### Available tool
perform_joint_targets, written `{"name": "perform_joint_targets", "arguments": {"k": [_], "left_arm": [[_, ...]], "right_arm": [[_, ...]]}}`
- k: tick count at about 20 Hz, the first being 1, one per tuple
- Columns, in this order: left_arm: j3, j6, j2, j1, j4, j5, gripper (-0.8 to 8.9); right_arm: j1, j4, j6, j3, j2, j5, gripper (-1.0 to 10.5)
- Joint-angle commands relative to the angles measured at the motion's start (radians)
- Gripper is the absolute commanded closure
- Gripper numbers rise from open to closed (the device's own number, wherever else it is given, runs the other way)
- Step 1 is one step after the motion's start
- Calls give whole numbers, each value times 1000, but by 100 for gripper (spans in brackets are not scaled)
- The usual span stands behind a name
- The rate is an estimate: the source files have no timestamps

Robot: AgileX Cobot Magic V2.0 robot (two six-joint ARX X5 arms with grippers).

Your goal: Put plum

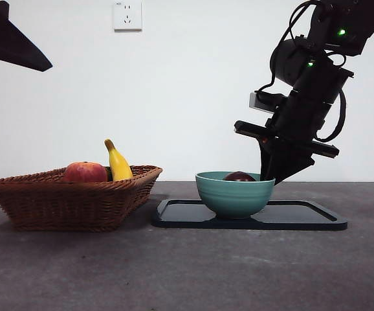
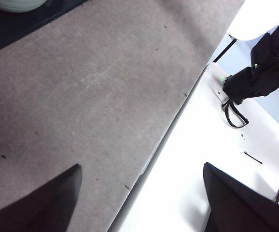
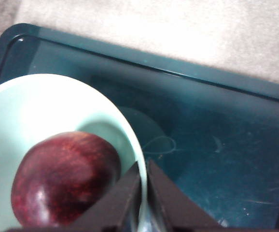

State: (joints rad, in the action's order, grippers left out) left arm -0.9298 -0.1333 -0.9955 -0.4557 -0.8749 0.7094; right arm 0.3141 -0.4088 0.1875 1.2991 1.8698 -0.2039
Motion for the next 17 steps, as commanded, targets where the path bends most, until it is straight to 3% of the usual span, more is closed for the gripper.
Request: {"name": "perform_joint_targets", "arguments": {"k": [1,2,8,12,17], "left_arm": [[-11,-12,-5,-4,10,6,410],[-11,-12,-5,-4,10,6,410],[-11,-12,-5,-4,8,6,410],[-11,-13,-5,-4,9,6,410],[-11,-13,-5,-4,8,6,410]], "right_arm": [[4,4,-3,27,19,2,800],[4,3,11,29,19,2,737],[4,-40,36,58,-82,12,734],[5,-138,24,58,-293,-6,734],[44,-378,-39,57,-564,-13,734]]}}
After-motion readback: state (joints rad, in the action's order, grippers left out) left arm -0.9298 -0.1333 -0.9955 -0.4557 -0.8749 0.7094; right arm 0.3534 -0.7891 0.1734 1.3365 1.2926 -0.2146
